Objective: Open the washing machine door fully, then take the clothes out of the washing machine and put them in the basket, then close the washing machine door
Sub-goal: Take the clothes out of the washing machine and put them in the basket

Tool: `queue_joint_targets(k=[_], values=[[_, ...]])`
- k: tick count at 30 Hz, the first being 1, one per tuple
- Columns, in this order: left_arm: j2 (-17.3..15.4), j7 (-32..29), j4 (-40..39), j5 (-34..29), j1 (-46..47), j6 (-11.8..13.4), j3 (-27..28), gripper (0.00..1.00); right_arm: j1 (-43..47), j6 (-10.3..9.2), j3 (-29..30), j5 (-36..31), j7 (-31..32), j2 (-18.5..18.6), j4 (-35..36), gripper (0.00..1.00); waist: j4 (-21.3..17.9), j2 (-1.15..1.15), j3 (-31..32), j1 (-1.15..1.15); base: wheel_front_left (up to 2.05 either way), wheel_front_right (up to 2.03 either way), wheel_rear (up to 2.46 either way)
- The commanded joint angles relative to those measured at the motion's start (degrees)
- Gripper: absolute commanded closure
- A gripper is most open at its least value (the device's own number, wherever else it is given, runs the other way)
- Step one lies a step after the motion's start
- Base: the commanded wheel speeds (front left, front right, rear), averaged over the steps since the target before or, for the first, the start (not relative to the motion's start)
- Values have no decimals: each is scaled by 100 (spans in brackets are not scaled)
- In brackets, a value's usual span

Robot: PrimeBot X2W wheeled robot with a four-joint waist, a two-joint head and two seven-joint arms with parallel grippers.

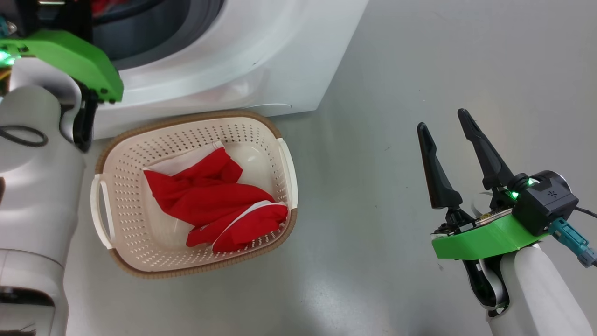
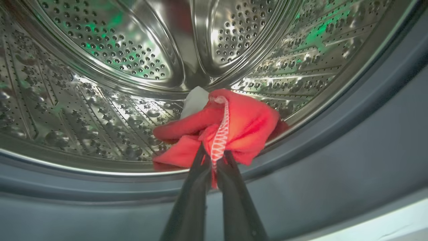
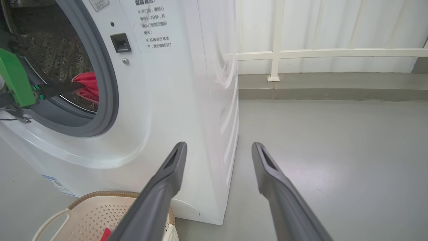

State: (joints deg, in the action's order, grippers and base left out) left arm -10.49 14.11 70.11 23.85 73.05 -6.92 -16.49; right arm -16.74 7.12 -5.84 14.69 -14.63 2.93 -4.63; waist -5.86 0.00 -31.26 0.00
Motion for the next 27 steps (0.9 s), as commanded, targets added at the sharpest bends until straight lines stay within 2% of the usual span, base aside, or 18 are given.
queue_joint_targets(k=[1,8,17,27], values=[[-276,80,-349,90,-57,7,157,100,-15,36,-84,30,-37,-5,129,0,47,0,14,0,0,0,0],[-345,87,-1540,-14,-619,13,474,100,-86,36,-60,4,-37,-5,104,0,114,0,74,0,0,0,0],[-261,88,-2839,-288,-1584,9,1026,100,-34,36,-33,-33,-37,-5,61,0,164,0,389,0,0,0,0],[-77,88,-3674,-445,-2776,-33,1499,100,191,36,8,-52,-37,-5,-35,0,281,0,1013,0,0,0,0]])
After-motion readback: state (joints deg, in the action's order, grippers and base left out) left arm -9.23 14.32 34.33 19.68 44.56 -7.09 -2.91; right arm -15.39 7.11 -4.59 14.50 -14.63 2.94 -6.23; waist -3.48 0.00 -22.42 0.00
